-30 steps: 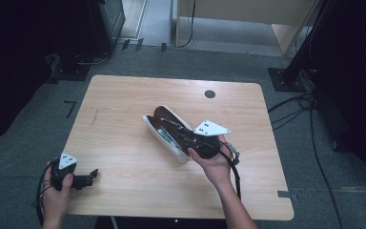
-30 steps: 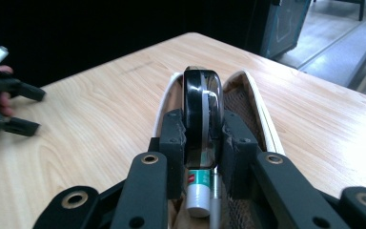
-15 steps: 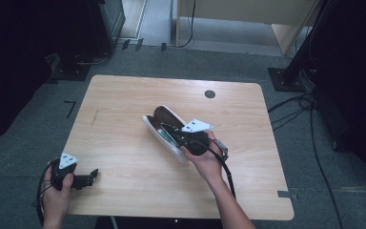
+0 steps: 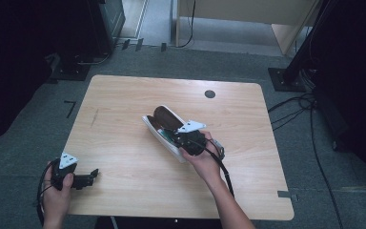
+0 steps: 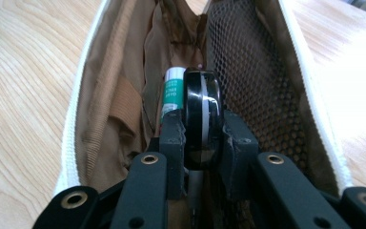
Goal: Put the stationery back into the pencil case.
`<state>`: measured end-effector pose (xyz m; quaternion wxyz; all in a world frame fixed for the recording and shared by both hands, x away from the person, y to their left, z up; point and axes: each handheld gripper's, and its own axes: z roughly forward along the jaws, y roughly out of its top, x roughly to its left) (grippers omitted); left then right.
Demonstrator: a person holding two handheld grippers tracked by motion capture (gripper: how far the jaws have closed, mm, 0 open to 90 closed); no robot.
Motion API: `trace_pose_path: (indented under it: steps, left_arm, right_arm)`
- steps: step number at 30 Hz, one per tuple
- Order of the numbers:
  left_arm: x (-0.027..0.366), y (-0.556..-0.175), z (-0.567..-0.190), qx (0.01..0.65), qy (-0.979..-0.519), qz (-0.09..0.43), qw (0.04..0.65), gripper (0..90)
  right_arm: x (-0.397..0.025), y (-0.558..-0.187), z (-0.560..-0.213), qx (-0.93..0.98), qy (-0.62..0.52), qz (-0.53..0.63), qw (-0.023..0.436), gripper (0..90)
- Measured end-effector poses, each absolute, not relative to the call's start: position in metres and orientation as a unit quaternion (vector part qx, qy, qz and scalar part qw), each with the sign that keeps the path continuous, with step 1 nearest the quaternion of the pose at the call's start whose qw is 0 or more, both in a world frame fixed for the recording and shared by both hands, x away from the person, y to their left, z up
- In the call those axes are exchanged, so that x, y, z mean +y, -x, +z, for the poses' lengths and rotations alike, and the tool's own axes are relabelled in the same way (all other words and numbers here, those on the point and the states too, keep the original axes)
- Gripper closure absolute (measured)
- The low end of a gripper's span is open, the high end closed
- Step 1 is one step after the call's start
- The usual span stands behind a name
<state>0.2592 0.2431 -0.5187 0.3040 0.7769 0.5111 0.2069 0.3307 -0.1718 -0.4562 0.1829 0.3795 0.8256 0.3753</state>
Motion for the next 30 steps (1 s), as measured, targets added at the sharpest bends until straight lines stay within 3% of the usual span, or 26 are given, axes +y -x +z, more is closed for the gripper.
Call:
trace_pose_path:
  steps: [17, 22, 30]
  left_arm:
    - [0.2431, -0.2592, -0.5187, 0.511, -0.777, 0.207, 0.304, 0.0]
    - [0.2431, -0.2592, -0.5187, 0.511, -0.777, 0.207, 0.304, 0.0]
    - [0.2432, -0.2592, -0.5187, 0.511, -0.777, 0.207, 0.304, 0.0]
  right_arm:
    - [-0.1761, -0.3294, -0.4558, 0.826, -0.38, 0.379, 0.173, 71.3]
    - [-0.1773, -0.3286, -0.4543, 0.823, -0.381, 0.383, 0.173, 76.8]
    - [-0.1778, -0.3253, -0.4491, 0.815, -0.373, 0.404, 0.184, 76.1]
